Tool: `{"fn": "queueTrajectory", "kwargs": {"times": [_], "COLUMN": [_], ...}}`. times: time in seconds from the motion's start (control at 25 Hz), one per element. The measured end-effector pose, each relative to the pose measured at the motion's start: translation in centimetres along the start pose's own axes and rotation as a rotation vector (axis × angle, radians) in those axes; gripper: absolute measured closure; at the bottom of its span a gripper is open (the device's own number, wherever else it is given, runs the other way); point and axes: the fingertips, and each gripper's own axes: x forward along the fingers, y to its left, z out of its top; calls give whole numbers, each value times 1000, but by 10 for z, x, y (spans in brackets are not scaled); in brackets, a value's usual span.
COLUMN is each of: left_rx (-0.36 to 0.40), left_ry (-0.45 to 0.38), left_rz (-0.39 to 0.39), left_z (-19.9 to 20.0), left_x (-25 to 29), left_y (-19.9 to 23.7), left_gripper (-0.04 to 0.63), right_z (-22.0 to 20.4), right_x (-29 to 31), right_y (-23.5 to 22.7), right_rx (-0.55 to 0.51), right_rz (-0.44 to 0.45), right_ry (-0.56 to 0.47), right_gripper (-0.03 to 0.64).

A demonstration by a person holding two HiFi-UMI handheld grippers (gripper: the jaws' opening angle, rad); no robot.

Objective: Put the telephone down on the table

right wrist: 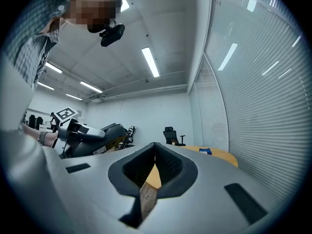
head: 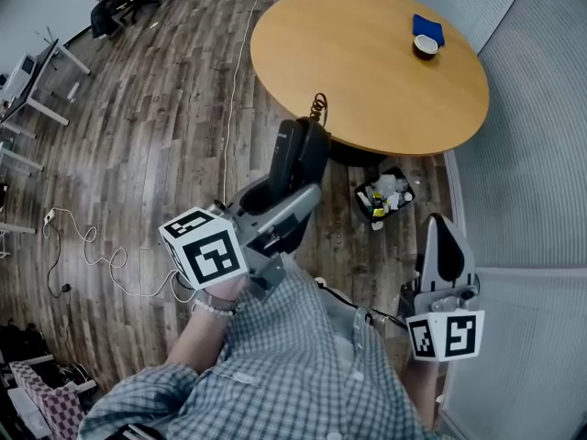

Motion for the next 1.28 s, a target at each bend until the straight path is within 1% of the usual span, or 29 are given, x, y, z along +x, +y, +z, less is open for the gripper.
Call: {"fn": "queueTrajectory", "kwargs": {"times": [0.24, 0.44, 0.64, 0.92, 1.28], "left_rx": [9, 8, 16, 6, 8], "left_ry": [-15, 6, 45, 79, 120], "left_rz": [-2, -13, -39, -53, -55], "left_z": [-9, -15, -22, -18, 15], "left_x": [10, 27, 54, 108, 191], "left_y": [-15, -18, -14, 3, 25], "left_gripper": [314, 314, 314, 314, 314], "right_z": [-2, -9, -19, -22, -18], "right_x": [-17, -25, -20, 9, 74], "right_y": [-18, -32, -49, -80, -133], "right_rx": [-1, 7, 12, -7, 2], "right_rz": [-9, -37, -71, -86, -102], "right_ry": [-5, 12, 23, 41, 60], "right_gripper": [606, 606, 606, 606, 606]}}
